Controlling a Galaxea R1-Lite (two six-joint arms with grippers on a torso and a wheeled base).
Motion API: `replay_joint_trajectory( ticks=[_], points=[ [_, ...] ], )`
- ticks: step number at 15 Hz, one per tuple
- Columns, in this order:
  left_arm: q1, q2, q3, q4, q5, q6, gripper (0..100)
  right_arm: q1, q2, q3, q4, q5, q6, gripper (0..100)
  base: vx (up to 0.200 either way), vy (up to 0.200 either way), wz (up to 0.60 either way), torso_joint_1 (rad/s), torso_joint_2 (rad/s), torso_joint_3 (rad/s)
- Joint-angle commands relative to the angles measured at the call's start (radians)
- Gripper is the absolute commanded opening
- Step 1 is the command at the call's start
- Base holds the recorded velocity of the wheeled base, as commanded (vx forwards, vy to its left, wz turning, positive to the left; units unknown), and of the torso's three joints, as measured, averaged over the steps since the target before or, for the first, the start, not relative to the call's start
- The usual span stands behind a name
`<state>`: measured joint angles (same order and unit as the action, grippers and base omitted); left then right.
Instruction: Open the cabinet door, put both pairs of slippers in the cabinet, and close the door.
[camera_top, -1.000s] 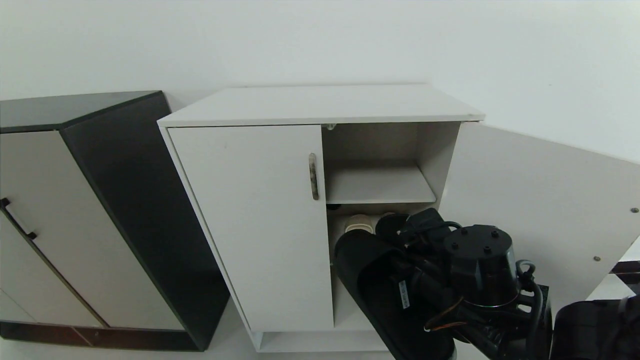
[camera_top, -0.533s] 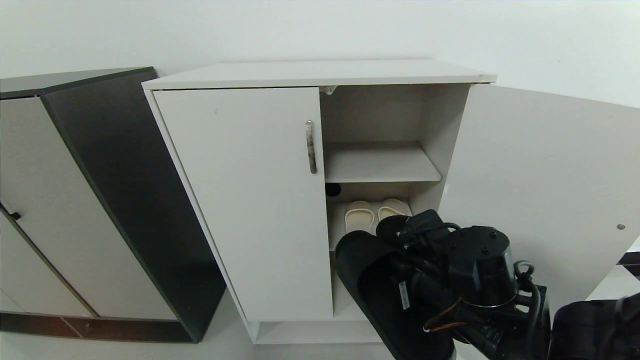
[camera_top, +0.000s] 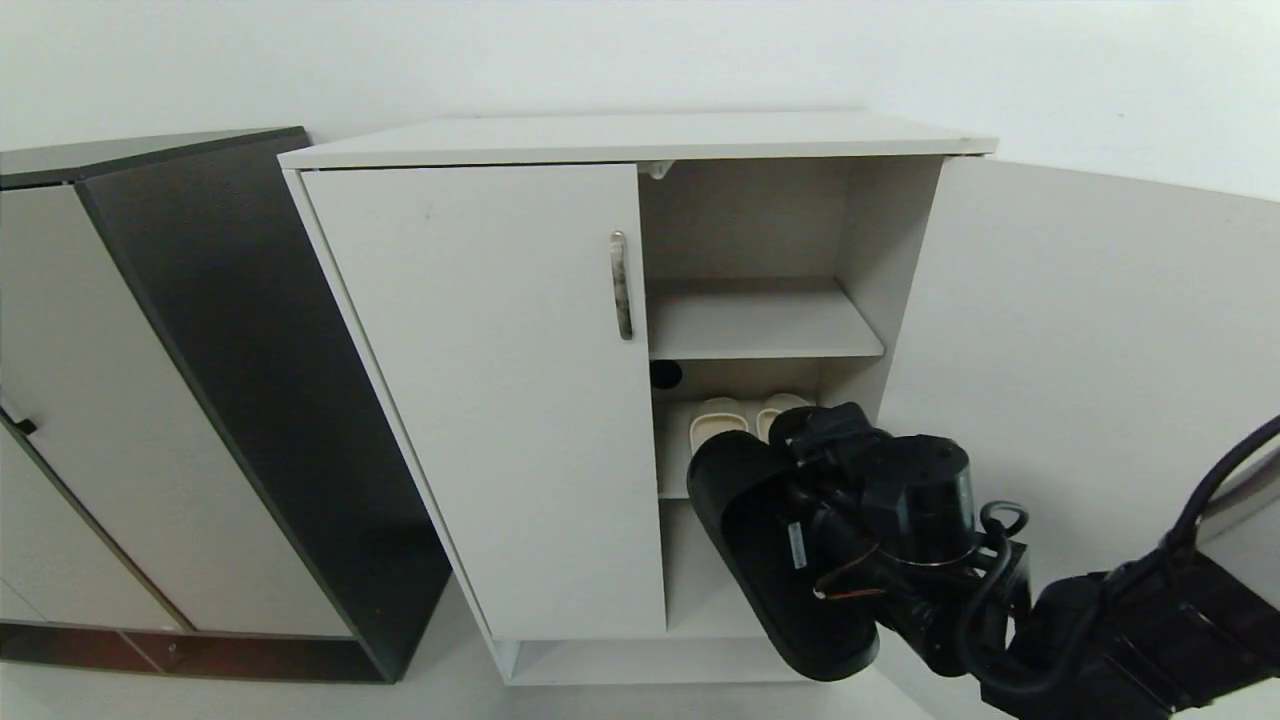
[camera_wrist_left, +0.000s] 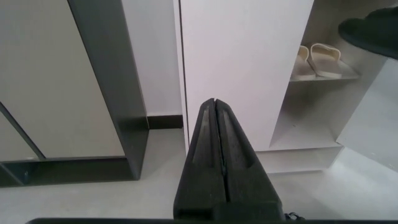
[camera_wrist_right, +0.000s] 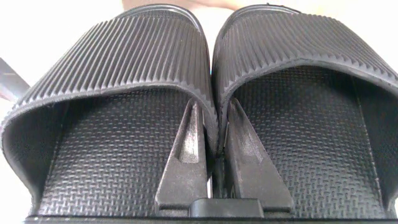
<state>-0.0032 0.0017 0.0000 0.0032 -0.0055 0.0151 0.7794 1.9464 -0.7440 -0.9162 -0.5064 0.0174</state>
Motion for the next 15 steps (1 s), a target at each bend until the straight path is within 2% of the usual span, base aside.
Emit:
replay_joint_trajectory(
  ticks=[1,4,5,7,8,12,15],
  points=[
    [0.000,0.000,0.000,0.000,-0.001,0.002,0,0.052,0.002,-0.149,0.146,-0.092,0.044,0,0.000,0.000,0.00,0.000,0.00,0.000],
    [0.000,0.000,0.000,0.000,-0.004,0.002,0,0.103,-0.086,-0.345,0.491,-0.210,0.118,0,0.000,0.000,0.00,0.000,0.00,0.000],
    [0.000,0.000,0.000,0.000,-0.004,0.002,0,0.109,-0.086,-0.414,0.531,-0.262,0.162,0,0.000,0.000,0.00,0.000,0.00,0.000],
    [0.000,0.000,0.000,0.000,-0.004,0.002,0,0.116,-0.084,-0.460,0.527,-0.368,0.171,0,0.000,0.000,0.00,0.000,0.00,0.000],
    [0.000,0.000,0.000,0.000,-0.004,0.002,0,0.120,-0.092,-0.460,0.523,-0.374,0.170,0,0.000,0.000,0.00,0.000,0.00,0.000],
    [0.000,0.000,0.000,0.000,-0.004,0.000,0,0.118,-0.089,-0.434,0.510,-0.373,0.176,0,0.000,0.000,0.00,0.000,0.00,0.000],
    [0.000,0.000,0.000,0.000,-0.004,0.000,0,0.113,-0.096,-0.400,0.448,-0.294,0.173,0,0.000,0.000,0.00,0.000,0.00,0.000]
  ],
)
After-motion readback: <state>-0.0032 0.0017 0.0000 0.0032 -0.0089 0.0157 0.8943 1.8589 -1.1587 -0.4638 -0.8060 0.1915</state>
